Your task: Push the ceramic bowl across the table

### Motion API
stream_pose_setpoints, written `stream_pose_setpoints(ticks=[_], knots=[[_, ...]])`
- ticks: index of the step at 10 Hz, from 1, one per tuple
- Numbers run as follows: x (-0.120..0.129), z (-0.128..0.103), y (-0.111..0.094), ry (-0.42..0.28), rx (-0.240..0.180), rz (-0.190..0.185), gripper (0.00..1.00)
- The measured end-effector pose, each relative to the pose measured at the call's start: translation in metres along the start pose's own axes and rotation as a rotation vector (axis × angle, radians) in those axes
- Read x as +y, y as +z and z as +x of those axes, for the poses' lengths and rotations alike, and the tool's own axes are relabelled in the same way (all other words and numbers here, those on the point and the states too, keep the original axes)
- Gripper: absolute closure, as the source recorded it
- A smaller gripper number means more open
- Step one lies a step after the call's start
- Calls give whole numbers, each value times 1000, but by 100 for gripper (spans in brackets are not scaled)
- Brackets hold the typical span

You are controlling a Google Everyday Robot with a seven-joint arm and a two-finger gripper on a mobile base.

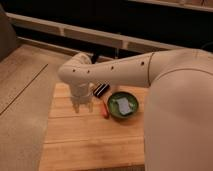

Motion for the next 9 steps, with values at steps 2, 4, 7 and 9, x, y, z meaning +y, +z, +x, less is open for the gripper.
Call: stream_pose_setpoints(ticks=[2, 4, 7, 9], knots=[[-8, -12, 5, 1, -23, 4, 90], [-42, -42, 20, -6, -44, 41, 100], [-68, -58, 30, -5, -34, 59, 100], [-64, -58, 31, -11, -33, 57, 100]])
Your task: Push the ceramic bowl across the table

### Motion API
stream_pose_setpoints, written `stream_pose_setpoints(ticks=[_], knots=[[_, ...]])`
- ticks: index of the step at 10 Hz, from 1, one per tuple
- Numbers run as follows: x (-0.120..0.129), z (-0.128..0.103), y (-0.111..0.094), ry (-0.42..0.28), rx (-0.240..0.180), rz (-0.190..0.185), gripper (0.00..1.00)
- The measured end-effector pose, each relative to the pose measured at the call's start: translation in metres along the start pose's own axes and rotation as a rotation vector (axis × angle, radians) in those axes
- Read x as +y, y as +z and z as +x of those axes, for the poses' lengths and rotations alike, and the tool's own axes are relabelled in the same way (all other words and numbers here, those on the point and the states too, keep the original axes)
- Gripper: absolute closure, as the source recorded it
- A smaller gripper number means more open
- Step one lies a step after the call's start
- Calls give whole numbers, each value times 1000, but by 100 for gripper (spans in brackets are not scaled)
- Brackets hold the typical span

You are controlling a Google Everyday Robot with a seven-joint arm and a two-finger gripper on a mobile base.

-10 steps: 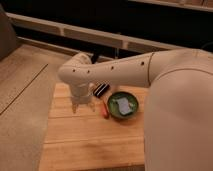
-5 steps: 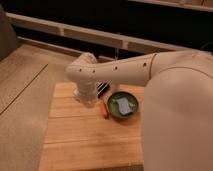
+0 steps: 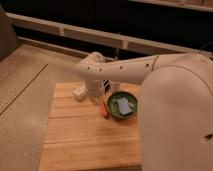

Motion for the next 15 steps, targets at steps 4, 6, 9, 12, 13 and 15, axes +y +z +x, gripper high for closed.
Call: stream_pose_setpoints(ticks=[4, 6, 9, 12, 13, 15], knots=[[-5, -5, 9, -4, 1, 46, 100], [-17, -10, 35, 3, 45, 53, 100], [-18, -25, 70, -4, 90, 32, 100], [-16, -38, 101, 22, 120, -47, 100], [-14, -40, 109, 31, 128, -75, 100], [-17, -43, 118, 44, 135, -105, 100]])
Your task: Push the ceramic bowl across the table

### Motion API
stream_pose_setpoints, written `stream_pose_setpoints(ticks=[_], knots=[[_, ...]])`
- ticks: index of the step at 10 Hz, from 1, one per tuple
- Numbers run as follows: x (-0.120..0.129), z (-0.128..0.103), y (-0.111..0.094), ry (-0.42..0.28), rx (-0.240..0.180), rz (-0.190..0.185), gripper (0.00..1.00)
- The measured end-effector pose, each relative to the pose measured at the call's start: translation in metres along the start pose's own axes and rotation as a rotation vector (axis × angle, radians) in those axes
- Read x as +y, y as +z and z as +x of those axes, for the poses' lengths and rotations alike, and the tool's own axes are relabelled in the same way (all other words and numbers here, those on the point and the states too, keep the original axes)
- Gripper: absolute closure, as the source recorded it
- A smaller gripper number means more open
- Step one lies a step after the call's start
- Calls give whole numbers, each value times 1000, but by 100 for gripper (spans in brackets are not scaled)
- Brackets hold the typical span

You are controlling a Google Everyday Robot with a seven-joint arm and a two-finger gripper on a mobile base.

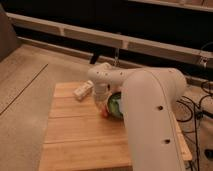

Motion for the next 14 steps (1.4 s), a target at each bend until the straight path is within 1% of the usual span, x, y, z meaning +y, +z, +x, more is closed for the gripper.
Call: stream_pose_setpoints(ticks=[2, 3, 4, 5, 6, 7, 8, 11, 12, 13, 14], knots=[[-12, 1, 3, 18, 7, -7, 100], [-25, 4, 0, 34, 9, 3, 100], [-40, 10, -5, 61, 10, 17, 100], [-58, 17, -9, 89, 9, 39, 100], [-70, 23, -14, 112, 11, 53, 100], [-93, 33, -23, 149, 6, 86, 100], [-108, 40, -31, 179, -1, 105, 100], [-140, 58, -52, 249, -30, 143, 100], [-140, 60, -59, 254, -48, 144, 100], [-135, 56, -68, 239, -72, 144, 100], [-115, 51, -76, 206, -88, 137, 100]])
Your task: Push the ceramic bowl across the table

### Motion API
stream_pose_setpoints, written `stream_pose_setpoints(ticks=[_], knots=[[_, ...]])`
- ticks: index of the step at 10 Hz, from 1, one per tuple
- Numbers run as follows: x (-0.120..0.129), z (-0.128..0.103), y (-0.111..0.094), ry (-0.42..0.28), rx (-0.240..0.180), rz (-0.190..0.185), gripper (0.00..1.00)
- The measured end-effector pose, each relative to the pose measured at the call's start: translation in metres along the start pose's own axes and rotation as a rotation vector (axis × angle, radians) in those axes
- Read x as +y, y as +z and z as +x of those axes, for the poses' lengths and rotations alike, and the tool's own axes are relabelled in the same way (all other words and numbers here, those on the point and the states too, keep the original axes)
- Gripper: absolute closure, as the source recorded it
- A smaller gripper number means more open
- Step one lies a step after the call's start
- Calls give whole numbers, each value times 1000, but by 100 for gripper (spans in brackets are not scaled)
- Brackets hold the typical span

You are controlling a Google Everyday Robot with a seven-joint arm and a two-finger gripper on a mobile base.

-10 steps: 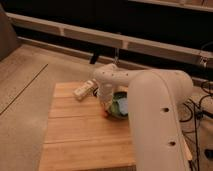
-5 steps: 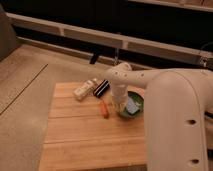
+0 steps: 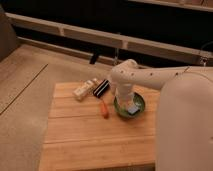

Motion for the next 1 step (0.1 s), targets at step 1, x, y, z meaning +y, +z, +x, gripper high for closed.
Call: stream_pose_setpoints(ticks=[1], knots=[[8, 1, -2, -14, 0, -3, 99]])
